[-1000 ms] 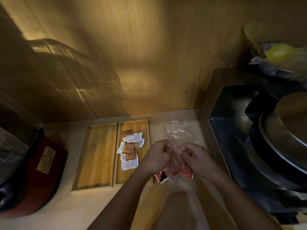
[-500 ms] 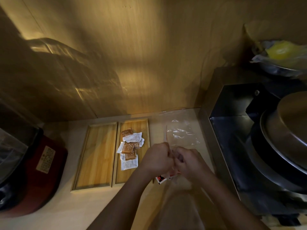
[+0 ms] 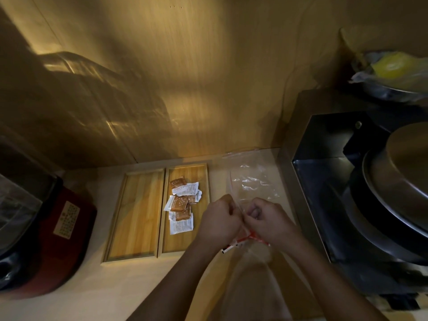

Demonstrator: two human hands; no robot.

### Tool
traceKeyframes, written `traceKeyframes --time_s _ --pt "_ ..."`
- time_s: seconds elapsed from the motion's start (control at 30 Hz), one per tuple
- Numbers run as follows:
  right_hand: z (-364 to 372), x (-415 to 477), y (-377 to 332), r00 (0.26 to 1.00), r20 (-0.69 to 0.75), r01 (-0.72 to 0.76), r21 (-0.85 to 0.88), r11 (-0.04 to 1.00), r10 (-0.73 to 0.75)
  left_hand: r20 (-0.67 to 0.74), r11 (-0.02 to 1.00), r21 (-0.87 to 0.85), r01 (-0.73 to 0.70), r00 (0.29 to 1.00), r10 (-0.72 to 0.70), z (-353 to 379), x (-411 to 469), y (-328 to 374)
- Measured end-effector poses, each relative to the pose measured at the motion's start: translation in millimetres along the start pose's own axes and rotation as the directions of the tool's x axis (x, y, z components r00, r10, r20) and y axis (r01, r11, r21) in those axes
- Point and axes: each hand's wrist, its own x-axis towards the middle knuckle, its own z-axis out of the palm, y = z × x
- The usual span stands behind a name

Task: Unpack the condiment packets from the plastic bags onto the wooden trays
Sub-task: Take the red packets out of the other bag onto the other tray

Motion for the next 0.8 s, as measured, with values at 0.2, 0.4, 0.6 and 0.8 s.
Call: traceKeyframes --time_s 0.2,0.4,0.6,0.8 --pt "1 5 -2 0.997 0.028 0.072 -0.026 0.997 -0.071 0.013 0.997 -0.022 0.069 0.998 -0.069 -2 4 -7" --pt "3 4 -7 0.996 -0.005 0.092 -0.117 0.989 -0.094 -0.064 0.996 0.089 -0.032 0.997 0.037 -4 2 -9" --pt "-4 3 -3 0.992 -0.096 0.062 -0.223 0.973 -0.086 -0.144 0.978 0.206 -0.023 0.988 0.053 -11 -3 -15" --pt "3 7 -11 0.971 -0.029 0.222 -0.279 0.934 -0.239 -0.079 0.957 0.272 -0.099 0.989 0.125 -5 -4 -11"
